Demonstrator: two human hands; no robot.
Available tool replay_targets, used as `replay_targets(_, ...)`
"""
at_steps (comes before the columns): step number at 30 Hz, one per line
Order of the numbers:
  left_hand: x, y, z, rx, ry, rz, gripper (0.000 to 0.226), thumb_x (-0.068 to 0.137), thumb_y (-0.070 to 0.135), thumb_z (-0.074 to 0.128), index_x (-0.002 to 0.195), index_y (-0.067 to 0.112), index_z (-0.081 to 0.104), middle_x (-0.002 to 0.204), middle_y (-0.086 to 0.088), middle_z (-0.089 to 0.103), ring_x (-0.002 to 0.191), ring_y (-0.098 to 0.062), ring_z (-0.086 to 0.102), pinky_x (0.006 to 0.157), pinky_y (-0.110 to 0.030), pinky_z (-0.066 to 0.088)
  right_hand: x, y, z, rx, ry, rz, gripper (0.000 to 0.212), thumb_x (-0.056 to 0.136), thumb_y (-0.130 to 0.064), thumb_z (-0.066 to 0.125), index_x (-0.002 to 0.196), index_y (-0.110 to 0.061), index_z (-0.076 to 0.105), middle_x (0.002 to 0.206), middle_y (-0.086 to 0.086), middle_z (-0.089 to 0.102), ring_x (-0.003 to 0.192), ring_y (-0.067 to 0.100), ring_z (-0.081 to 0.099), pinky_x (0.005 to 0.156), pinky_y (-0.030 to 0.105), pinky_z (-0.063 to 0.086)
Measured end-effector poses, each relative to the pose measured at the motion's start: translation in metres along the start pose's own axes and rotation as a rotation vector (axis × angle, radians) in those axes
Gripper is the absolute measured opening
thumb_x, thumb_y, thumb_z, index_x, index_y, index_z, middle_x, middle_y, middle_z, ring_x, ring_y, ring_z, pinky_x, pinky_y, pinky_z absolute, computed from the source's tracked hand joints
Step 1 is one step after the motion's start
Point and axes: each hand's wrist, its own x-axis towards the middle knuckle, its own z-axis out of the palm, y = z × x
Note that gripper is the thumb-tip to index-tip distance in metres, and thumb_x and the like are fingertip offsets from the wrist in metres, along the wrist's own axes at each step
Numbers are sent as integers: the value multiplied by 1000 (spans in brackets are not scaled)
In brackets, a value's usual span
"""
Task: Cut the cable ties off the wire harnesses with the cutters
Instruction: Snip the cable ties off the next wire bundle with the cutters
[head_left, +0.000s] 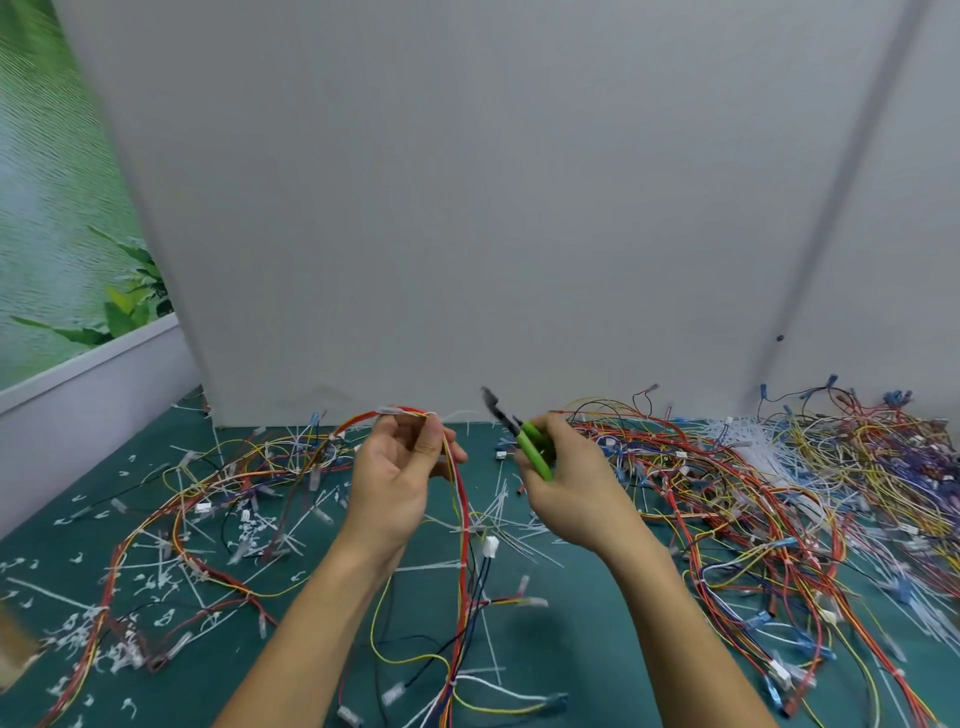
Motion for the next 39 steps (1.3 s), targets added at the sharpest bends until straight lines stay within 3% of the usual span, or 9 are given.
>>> replay_targets(2,4,3,-7,4,17,12,21,88,25,60,96,6,59,81,-5,70,72,-16,70,65,-25,57,0,3,-4,-71,-113,-35,16,98,-17,63,106,-28,54,93,-14,59,82,4,59,70,16,46)
replay_targets(4,7,5,-14,9,28,9,21,88,26,62,96,6,60,82,-4,71,73,-17,71,63,-24,57,-1,4,-4,-94,-177,-57,18,98,-17,62,106,-31,53,91,-18,55,79,0,55,66,9,38)
replay_targets(9,11,5,-21,-21,30,6,19,87,27,65,94,10,63,83,-4,73,74,-19,71,59,-24,54,-1,1,-5,-71,-229,-77,14,98,-18,61,109,-26,58,90,-11,58,76,5,54,67,16,40)
replay_targets(13,11,6,-22,-44,23,14,14,87,27,66,91,14,66,82,-5,73,73,-22,68,57,-25,52,-3,0,-8,-88,-279,-79,15,98,-18,62,111,-24,60,92,-12,61,79,3,58,67,10,41)
replay_targets(19,6,3,-14,-62,7,11,11,86,24,67,90,14,66,84,-4,74,72,-20,71,53,-24,51,-4,-6,-1,-8,-266,-130,11,100,-20,61,110,-23,60,84,-13,56,70,-4,52,65,11,37)
replay_targets(27,5,5,-13,-111,2,20,11,84,23,69,89,13,69,85,-8,76,71,-22,72,53,-22,49,-5,-8,2,9,-254,-149,11,101,-26,61,111,-22,61,85,-11,56,68,-3,52,64,10,41)
replay_targets(35,4,7,-12,-112,-23,33,7,83,24,70,83,26,77,88,-7,76,72,-23,72,54,-22,49,-5,-8,2,25,-268,-146,10,101,-29,62,109,-24,61,89,-9,60,71,-2,53,66,10,42)
replay_targets(39,4,8,-12,-102,-24,27,6,83,24,71,86,21,74,89,-10,76,72,-24,73,54,-22,50,-5,-10,3,25,-257,-141,8,101,-31,62,105,-25,61,85,-8,60,68,0,51,64,12,43)
